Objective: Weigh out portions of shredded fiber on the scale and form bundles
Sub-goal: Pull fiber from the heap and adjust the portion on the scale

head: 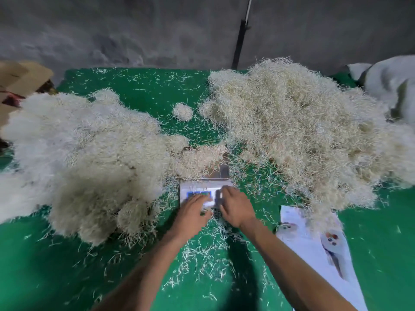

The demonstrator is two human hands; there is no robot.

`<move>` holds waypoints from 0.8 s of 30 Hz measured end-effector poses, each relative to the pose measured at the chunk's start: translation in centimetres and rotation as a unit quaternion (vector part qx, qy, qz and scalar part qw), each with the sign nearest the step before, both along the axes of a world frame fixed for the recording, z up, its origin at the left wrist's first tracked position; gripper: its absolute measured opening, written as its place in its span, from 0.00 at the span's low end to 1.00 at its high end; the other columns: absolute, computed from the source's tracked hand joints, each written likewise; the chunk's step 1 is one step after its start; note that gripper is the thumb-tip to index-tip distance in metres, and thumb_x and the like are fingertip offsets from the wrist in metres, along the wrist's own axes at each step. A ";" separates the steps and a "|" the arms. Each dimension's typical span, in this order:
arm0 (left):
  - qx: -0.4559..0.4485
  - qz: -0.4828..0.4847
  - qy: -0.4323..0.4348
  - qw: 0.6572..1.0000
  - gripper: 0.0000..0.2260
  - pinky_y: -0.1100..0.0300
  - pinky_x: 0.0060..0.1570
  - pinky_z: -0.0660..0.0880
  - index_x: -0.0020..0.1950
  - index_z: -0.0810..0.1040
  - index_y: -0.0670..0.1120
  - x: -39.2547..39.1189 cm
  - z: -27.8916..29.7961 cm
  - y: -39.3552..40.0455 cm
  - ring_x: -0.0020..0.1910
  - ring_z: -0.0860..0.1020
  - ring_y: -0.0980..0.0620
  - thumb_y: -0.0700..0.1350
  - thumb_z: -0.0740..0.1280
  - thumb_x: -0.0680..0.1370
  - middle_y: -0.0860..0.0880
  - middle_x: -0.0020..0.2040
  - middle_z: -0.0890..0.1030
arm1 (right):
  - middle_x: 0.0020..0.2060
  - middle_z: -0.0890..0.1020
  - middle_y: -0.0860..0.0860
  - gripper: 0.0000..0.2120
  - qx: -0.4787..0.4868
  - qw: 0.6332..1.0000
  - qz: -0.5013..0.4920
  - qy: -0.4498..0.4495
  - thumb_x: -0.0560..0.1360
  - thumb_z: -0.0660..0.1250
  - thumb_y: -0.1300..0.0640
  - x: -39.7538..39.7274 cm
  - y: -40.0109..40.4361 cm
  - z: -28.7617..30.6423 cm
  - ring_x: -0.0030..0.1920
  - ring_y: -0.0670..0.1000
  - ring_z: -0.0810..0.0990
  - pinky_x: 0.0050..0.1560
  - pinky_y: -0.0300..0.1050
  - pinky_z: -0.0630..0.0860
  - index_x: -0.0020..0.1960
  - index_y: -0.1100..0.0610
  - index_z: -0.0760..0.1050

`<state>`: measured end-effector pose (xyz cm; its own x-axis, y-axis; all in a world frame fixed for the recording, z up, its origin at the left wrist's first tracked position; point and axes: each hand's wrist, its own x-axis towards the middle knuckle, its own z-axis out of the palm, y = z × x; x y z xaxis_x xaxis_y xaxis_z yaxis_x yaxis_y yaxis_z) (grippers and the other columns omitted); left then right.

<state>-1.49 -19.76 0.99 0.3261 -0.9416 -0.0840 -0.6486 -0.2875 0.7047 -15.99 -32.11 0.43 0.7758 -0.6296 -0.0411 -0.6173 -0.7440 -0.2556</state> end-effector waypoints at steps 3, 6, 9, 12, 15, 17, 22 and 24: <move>0.096 -0.007 -0.014 0.995 0.27 0.48 0.79 0.58 0.78 0.66 0.52 -0.6 -3.2 3.4 0.78 0.62 0.51 0.49 0.69 0.80 0.52 0.79 0.64 | 0.75 0.67 0.54 0.21 0.035 0.999 -0.011 0.039 0.80 0.62 0.53 -0.7 3.8 -1.7 0.72 0.56 0.72 0.72 0.55 0.73 0.73 0.53 0.71; 0.145 -0.040 -0.060 0.987 0.30 0.46 0.80 0.50 0.81 0.59 0.54 -0.9 -5.1 5.2 0.82 0.50 0.53 0.50 0.67 0.81 0.56 0.83 0.50 | 0.82 0.56 0.55 0.25 0.059 0.996 -0.025 0.057 0.82 0.58 0.51 -0.2 7.1 -3.1 0.77 0.59 0.67 0.75 0.55 0.70 0.78 0.55 0.65; 0.153 -0.053 -0.083 0.983 0.30 0.50 0.81 0.44 0.83 0.53 0.54 -1.4 -5.6 5.9 0.81 0.43 0.55 0.50 0.64 0.83 0.57 0.83 0.44 | 0.83 0.53 0.58 0.28 0.048 0.996 -0.024 0.075 0.84 0.55 0.49 0.1 10.3 -4.7 0.81 0.59 0.59 0.82 0.53 0.51 0.81 0.58 0.59; 0.156 -0.057 -0.113 0.980 0.28 0.54 0.80 0.39 0.83 0.48 0.53 -2.3 -6.1 6.7 0.81 0.40 0.56 0.51 0.57 0.86 0.56 0.82 0.40 | 0.82 0.47 0.60 0.31 -0.005 0.993 -0.010 0.121 0.86 0.49 0.48 -0.4 12.5 -6.0 0.83 0.59 0.42 0.81 0.55 0.37 0.83 0.61 0.48; 0.160 -0.063 -0.138 0.975 0.27 0.54 0.80 0.38 0.84 0.45 0.51 -2.9 -6.5 7.4 0.81 0.38 0.56 0.50 0.52 0.87 0.54 0.82 0.38 | 0.82 0.47 0.60 0.31 -0.011 0.989 -0.007 0.145 0.86 0.46 0.47 -0.5 13.2 -6.2 0.82 0.59 0.40 0.82 0.55 0.41 0.83 0.62 0.45; 0.164 -0.060 -0.146 0.974 0.26 0.53 0.80 0.39 0.83 0.45 0.50 -3.1 -6.5 7.6 0.81 0.38 0.55 0.50 0.51 0.87 0.53 0.82 0.39 | 0.82 0.52 0.59 0.31 -0.009 0.990 -0.002 0.138 0.86 0.47 0.47 -0.5 13.2 -5.9 0.83 0.58 0.45 0.82 0.54 0.44 0.83 0.62 0.49; 0.124 -0.004 -0.085 0.989 0.24 0.54 0.80 0.46 0.82 0.59 0.52 -3.1 -5.6 7.1 0.80 0.52 0.55 0.46 0.56 0.85 0.54 0.82 0.55 | 0.70 0.74 0.54 0.23 -0.002 0.994 -0.067 0.092 0.83 0.53 0.47 0.2 12.4 -5.0 0.70 0.56 0.70 0.77 0.53 0.60 0.71 0.56 0.72; 0.083 0.046 -0.037 0.995 0.21 0.52 0.79 0.54 0.78 0.64 0.52 -2.3 -4.6 6.2 0.77 0.61 0.55 0.45 0.59 0.84 0.54 0.79 0.64 | 0.63 0.78 0.51 0.21 -0.022 0.995 -0.070 0.061 0.83 0.51 0.47 0.4 11.5 -4.8 0.64 0.53 0.73 0.75 0.53 0.62 0.66 0.53 0.77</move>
